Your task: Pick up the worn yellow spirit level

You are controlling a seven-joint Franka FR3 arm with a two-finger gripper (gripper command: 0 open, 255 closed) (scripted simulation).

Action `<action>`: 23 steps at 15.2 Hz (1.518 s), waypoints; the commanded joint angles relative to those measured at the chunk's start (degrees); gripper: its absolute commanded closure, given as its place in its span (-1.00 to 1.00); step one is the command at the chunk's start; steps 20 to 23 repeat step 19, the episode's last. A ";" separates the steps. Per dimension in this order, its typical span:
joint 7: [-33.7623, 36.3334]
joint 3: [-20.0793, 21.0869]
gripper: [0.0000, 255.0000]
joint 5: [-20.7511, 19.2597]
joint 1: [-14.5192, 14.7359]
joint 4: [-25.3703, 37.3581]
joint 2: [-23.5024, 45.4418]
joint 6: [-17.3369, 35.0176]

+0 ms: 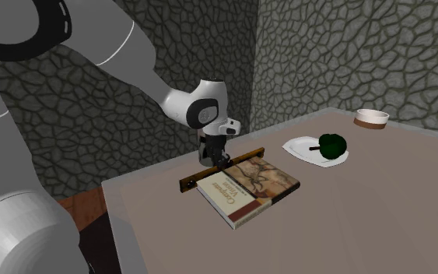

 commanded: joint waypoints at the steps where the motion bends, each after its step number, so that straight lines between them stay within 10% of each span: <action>1: 0.00 0.00 1.00 -0.01 0.00 -0.06 0.05 -0.03; 23: 1.55 0.22 1.00 -1.89 -0.15 5.22 -6.64 -11.87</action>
